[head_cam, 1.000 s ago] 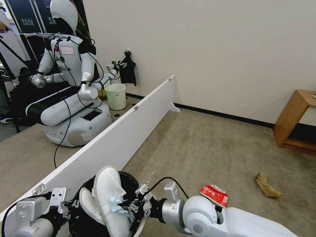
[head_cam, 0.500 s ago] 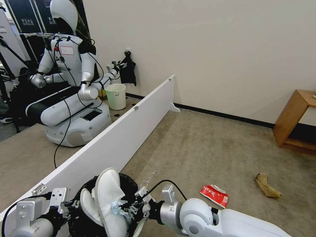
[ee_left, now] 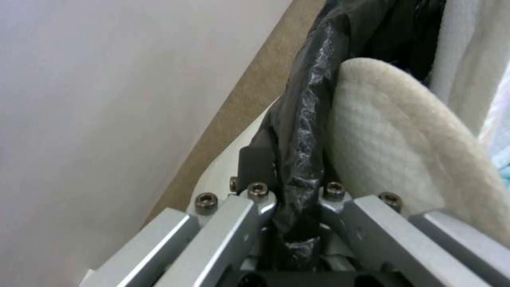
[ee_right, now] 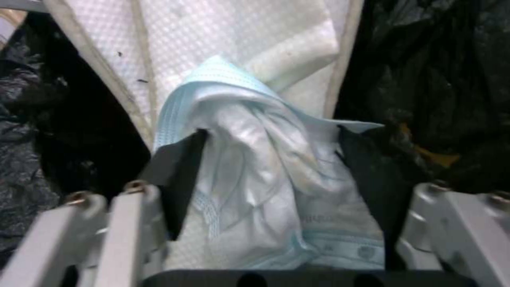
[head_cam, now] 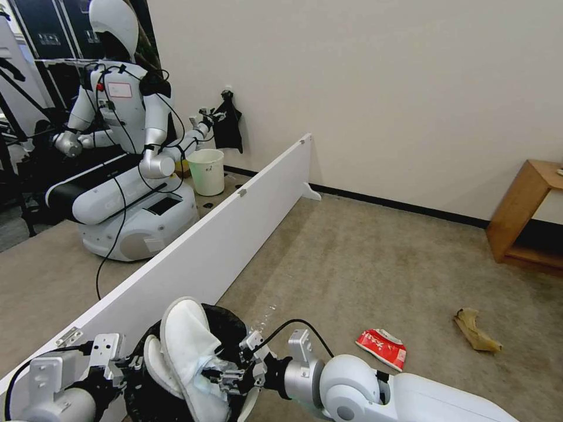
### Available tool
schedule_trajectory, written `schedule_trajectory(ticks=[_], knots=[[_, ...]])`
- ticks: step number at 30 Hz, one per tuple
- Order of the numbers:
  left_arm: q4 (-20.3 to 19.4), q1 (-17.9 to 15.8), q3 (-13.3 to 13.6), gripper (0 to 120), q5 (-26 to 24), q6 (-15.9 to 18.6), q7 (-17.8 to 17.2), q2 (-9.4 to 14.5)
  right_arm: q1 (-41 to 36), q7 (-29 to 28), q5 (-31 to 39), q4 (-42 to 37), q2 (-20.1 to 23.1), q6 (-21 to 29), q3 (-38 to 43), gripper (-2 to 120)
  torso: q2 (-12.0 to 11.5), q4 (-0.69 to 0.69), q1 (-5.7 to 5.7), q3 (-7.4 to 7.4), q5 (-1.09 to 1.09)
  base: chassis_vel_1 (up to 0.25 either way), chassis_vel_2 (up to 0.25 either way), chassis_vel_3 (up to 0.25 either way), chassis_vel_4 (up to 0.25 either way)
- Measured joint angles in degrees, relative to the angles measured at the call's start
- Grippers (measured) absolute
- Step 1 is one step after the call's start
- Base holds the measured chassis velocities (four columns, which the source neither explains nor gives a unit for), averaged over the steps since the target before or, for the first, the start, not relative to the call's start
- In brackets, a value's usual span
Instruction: Pick up the trash bin, then pick up the garbage from the floor and place it into the trash bin.
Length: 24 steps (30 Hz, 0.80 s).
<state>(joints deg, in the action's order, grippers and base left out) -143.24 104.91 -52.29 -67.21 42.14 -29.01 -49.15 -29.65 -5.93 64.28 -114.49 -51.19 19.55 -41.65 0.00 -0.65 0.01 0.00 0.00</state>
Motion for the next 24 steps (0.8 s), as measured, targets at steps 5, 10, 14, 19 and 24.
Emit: schedule_trajectory(ticks=[5,10,14,19,24], knots=[[-0.01,0.05,0.00,2,-0.06,-0.01,0.13,0.00,0.31,0.33,-0.49,-1.13,0.72,-0.04,0.05,87,0.00,0.00,0.00,0.00,0.00,0.000,0.000,0.000,0.000],[-0.06,0.12,0.00,2,-0.12,-0.02,0.21,-0.01,0.38,0.69,-0.78,-2.95,1.98,-0.07,0.47,99,0.00,0.00,0.00,0.00,0.00,0.000,0.000,0.000,0.000],[-0.10,0.11,0.00,2,-0.16,-0.02,0.23,-0.01,0.16,0.95,-1.09,-4.06,3.01,-0.15,1.02,100,0.00,0.00,0.00,0.00,0.00,0.000,0.000,0.000,0.000],[-0.13,0.24,0.00,2,-0.19,-0.02,0.23,-0.10,0.01,1.38,-1.64,-5.09,4.11,-0.41,1.91,100,0.00,0.00,0.00,0.00,0.00,0.000,0.000,0.000,0.000],[-0.14,0.39,-0.05,2,-0.20,-0.03,0.16,-0.22,0.07,1.67,-1.66,-6.23,4.99,-0.55,2.65,100,0.00,0.00,0.00,0.00,0.00,0.000,0.000,0.000,0.000]])
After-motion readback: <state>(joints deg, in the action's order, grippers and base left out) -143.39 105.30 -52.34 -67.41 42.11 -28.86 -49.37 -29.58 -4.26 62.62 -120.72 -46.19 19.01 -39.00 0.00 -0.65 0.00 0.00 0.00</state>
